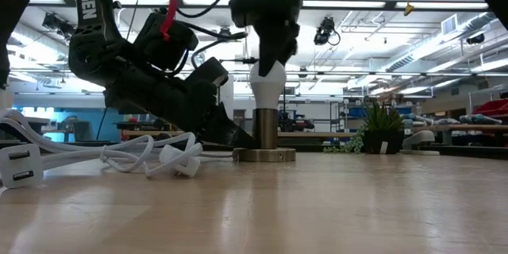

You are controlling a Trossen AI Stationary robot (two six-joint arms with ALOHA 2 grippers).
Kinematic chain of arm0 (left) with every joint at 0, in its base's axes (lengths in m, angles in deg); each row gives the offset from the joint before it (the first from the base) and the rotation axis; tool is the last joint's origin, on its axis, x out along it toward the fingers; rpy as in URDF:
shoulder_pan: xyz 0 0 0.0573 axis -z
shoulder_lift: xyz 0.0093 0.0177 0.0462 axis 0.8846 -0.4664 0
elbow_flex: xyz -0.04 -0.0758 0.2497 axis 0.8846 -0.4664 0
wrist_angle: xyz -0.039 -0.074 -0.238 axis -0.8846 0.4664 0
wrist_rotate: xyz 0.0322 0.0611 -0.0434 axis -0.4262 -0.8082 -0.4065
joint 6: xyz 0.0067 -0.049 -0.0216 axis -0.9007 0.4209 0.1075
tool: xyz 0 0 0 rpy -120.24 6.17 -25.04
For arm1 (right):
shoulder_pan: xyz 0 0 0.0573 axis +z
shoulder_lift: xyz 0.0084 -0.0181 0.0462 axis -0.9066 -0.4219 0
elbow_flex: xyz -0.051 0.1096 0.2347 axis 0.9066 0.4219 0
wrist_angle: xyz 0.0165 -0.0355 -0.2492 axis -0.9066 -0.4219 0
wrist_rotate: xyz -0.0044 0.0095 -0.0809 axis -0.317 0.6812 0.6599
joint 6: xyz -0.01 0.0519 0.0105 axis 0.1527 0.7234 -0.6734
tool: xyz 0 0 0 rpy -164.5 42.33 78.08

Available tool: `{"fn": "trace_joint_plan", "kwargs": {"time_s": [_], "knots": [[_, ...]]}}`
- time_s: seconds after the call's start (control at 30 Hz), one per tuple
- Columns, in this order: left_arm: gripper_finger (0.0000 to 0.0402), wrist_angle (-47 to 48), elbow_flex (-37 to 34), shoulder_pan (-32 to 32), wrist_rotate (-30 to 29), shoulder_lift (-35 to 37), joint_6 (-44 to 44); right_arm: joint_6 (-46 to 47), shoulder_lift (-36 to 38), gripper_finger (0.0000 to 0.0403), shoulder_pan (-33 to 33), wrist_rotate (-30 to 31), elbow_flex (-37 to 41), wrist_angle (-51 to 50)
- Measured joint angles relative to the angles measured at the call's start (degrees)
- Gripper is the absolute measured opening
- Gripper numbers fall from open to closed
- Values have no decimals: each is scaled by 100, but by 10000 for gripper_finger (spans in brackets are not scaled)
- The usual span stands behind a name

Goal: Screw lightbulb
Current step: Remove the light bulb from the lamp

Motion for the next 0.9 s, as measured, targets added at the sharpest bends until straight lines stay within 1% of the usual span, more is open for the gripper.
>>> {"fn": "trace_joint_plan", "kwargs": {"time_s": [0.1, 0.27, 0.33, 0.4, 0.53, 0.67, 0.8, 0.87, 0.9], "knots": [[0, 0, 0, 0, 3, 0, -1, -1400, 2, 252, 4, -25, 0, 0], [0, 0, 0, -2, 8, 0, -2, -3563, 9, 261, 55, -39, 0, -7], [0, 0, 0, -2, 8, 0, -2, -4072, 11, 268, 101, 45, -28, -48], [0, 0, 0, -2, 8, 0, -2, -4207, 9, 273, 165, 289, -112, -98], [0, 1, 0, -2, 10, 0, -2, -4097, -2, 286, 267, 533, -303, -224], [0, 11, 0, -2, 25, 0, -2, -3284, 31, 297, 411, 596, -586, -348], [0, 26, 0, -2, 32, 0, -2, -2087, 31, 303, 528, 583, -849, -428], [0, 28, 0, -2, 32, 0, -2, -1231, 31, 305, 551, 589, -929, -441], [0, 26, 0, -2, 32, 0, -2, -650, 31, 306, 551, 629, -957, -452]]}}
